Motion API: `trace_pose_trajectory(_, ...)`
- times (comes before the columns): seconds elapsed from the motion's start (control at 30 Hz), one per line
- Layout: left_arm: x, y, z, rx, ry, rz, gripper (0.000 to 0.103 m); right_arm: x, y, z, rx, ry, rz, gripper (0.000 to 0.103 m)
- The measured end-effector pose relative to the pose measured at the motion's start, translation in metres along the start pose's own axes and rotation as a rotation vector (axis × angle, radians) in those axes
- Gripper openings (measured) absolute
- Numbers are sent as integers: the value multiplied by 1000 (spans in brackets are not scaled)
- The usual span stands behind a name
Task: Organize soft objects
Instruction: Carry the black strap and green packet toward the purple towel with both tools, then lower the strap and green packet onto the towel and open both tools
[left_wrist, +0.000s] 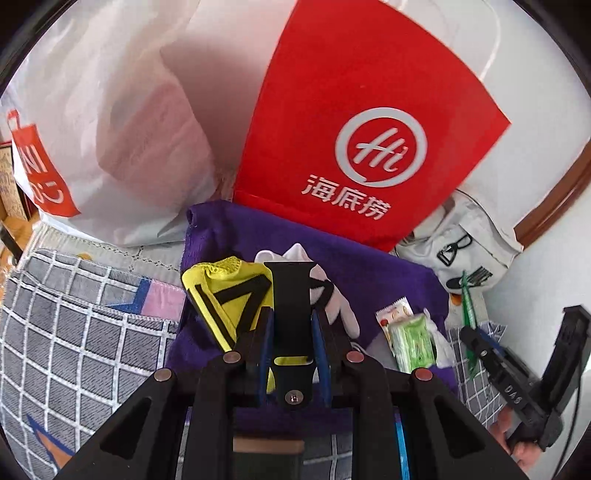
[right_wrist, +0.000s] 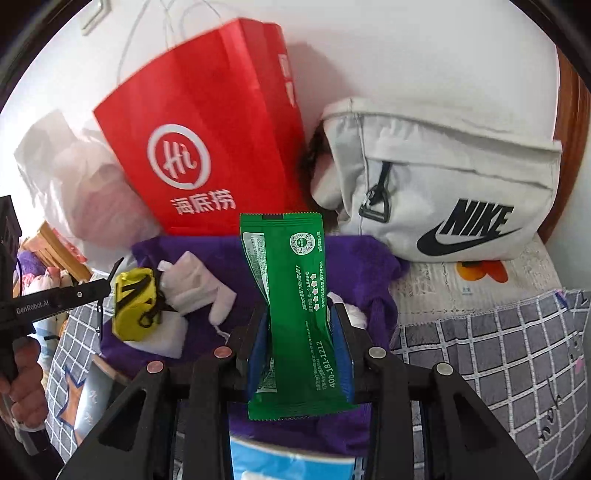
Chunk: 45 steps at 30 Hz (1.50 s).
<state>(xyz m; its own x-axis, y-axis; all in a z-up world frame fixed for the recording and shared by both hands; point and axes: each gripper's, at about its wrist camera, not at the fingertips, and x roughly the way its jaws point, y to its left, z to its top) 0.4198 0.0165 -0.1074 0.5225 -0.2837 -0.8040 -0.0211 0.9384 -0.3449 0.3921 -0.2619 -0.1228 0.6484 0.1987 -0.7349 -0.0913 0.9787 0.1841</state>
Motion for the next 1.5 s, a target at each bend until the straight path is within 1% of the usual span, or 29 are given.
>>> trace_pose_trajectory(0.1,9,4,1,-7,1,-5,20,18,-7,-1,17,42,-2,34)
trace_pose_trajectory(0.2,21,7,2,-15,26,-3,20,30,-10,-4,6,70,2,34)
trace_pose_trajectory(0.3,27,6,0,-3,42,-9,20,39,-12,-7,12,88,-11,34)
trace_pose_trajectory(0.47,28,10,0,-22,42,-25,21,51,-13,-10,17,122,-21,34)
trace_pose_trajectory(0.6,31,14,1,-49,52,-47,21,55,-12,-11,13,137,-17,38)
trace_pose_trajectory(0.73,30,14,1,-53,59,-55,21,53,-8,-10,-7,131,-10,40)
trace_pose_trajectory(0.77,30,14,1,-53,65,-59,25,52,-7,-9,-10,130,-5,40)
trace_pose_trajectory(0.83,31,14,1,-55,76,-59,32,50,-5,-8,-17,128,6,46)
trace_pose_trajectory(0.87,30,14,1,-54,76,-58,33,49,-2,-7,-23,125,16,48)
trace_pose_trajectory(0.93,27,12,1,-43,69,-42,33,47,2,-6,-35,118,16,55)
trace_pose_trajectory(0.97,26,10,1,-38,67,-33,35,46,4,-6,-41,117,15,57)
trace_pose_trajectory(1.0,24,9,2,-31,64,-20,36,46,7,-7,-50,121,12,61)
trace_pose_trajectory(1.07,19,6,2,-18,58,2,44,45,11,-8,-64,131,1,63)
trace_pose_trajectory(1.1,16,4,2,-11,55,9,45,42,15,-9,-82,131,-18,63)
trace_pose_trajectory(1.17,8,-2,2,19,37,42,49,32,21,-10,-107,109,-65,65)
trace_pose_trajectory(1.2,3,-5,2,33,24,63,51,26,24,-10,-110,100,-79,70)
trace_pose_trajectory(1.27,-5,-11,1,52,13,84,57,14,26,-12,-101,80,-81,73)
trace_pose_trajectory(1.37,-21,-18,-5,62,0,76,63,-7,32,-17,-84,75,-70,80)
trace_pose_trajectory(1.43,-33,-24,-12,69,17,87,63,-23,39,-22,-101,67,-84,81)
trace_pose_trajectory(1.5,-48,-29,-21,85,14,92,63,-44,44,-30,-127,64,-101,81)
